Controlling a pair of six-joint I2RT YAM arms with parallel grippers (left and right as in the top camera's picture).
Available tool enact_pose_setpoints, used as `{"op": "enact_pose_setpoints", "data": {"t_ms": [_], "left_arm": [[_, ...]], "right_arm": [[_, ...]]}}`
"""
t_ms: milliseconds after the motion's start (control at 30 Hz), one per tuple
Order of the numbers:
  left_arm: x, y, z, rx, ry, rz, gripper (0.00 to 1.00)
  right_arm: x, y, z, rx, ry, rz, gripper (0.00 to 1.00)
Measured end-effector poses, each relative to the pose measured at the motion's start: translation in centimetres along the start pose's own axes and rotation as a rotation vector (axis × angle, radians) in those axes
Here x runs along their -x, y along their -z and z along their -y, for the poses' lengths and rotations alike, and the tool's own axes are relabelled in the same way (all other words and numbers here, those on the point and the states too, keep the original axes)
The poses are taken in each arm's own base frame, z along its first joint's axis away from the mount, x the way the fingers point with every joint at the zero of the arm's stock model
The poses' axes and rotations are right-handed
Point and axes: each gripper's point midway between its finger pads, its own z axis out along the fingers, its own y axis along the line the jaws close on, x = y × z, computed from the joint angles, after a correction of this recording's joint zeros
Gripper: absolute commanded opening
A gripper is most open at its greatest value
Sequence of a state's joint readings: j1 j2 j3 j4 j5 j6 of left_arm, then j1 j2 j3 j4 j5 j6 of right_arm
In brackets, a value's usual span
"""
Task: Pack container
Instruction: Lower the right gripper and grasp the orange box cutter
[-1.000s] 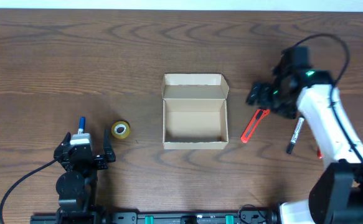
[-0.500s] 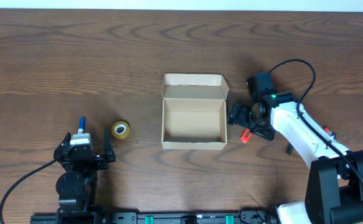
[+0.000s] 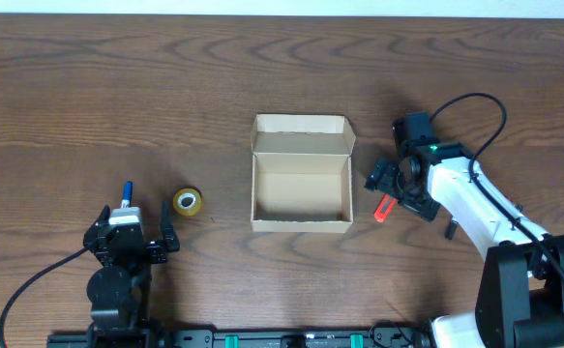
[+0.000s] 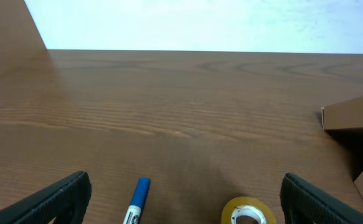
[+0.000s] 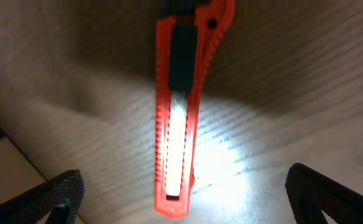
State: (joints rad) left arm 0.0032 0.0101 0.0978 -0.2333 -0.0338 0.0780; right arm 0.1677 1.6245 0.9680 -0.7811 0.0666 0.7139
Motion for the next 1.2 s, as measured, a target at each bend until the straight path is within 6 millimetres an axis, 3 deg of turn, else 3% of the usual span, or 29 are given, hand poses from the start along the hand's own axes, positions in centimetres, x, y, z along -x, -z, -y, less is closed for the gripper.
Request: {"op": "enact_pose_setpoints", "data": {"t_ms": [167, 400, 500, 667, 833, 1200], "left_arm": [[0.0, 0.0, 0.0, 0.0, 0.0, 0.0, 0.95], [0.0, 0.0, 0.0, 0.0, 0.0, 0.0, 0.95], [0.0, 0.0, 0.0, 0.0, 0.0, 0.0, 0.95], [0.0, 0.0, 0.0, 0.0, 0.0, 0.0, 0.96], [0.0, 0.0, 0.0, 0.0, 0.0, 0.0, 0.95], [0.0, 0.0, 0.0, 0.0, 0.0, 0.0, 0.95]], "right_arm": [[0.1, -0.9, 0.1, 0.007, -0.024, 0.028, 0.99], [-1.5, -2.9, 1.4, -0.011, -0.057, 0.009, 0.98], [-1.6, -3.0, 1.5, -0.014, -0.067, 0.008, 0.77], [-1.4, -3.0, 1.4, -0.012, -0.079, 0.015, 0.28], [-1.4, -3.0, 1.4, -0.013, -0.085, 0.018, 0.01], [-1.2, -3.0, 1.5, -0.014, -0.091, 0.026, 0.01]]}}
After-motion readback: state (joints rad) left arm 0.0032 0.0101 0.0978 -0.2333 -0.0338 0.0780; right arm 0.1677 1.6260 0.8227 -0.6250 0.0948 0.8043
